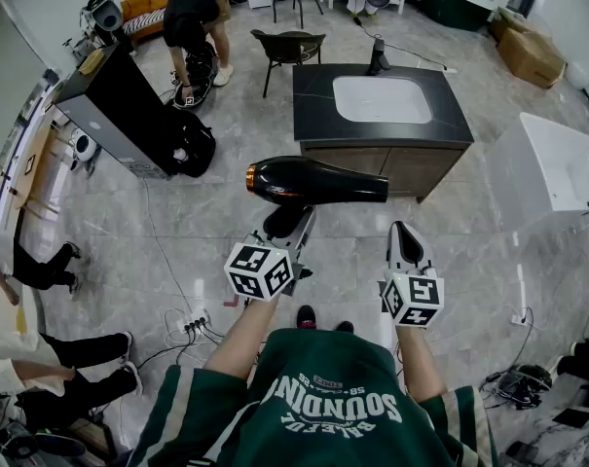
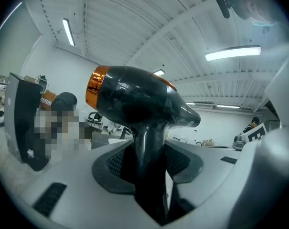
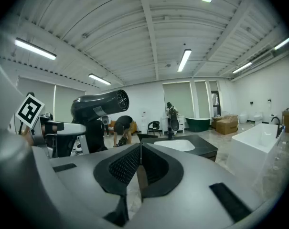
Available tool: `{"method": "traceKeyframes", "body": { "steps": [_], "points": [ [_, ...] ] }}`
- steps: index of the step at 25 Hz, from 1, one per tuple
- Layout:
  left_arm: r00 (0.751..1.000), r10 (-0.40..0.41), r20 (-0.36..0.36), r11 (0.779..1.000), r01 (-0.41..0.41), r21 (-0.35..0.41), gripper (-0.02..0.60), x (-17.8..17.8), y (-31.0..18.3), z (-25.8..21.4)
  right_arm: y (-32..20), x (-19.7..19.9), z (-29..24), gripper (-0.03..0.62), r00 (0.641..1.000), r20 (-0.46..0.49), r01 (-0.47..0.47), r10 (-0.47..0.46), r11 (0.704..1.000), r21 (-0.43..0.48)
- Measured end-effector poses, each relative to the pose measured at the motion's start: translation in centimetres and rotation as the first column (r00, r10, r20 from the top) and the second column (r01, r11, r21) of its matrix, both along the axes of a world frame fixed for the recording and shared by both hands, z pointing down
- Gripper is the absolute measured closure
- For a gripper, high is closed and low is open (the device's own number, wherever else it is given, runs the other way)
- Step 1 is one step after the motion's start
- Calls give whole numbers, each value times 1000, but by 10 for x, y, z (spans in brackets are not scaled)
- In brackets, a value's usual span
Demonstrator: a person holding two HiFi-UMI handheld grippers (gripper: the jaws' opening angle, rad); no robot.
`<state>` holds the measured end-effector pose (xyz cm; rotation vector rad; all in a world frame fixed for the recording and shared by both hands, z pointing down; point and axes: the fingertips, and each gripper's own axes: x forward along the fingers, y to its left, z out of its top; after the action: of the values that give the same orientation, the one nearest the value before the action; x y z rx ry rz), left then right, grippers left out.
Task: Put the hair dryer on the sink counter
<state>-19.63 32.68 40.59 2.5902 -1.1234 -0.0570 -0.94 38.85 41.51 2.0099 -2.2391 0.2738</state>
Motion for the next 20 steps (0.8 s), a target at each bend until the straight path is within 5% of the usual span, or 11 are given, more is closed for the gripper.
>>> {"method": "traceKeyframes", "body": {
  "steps": [20],
  "points": [
    [999,31,-16,999,-31,-37,407,-2,-2,15,3,-25,10,549,1000,22,21,-21,1000,-1]
  ]
}}
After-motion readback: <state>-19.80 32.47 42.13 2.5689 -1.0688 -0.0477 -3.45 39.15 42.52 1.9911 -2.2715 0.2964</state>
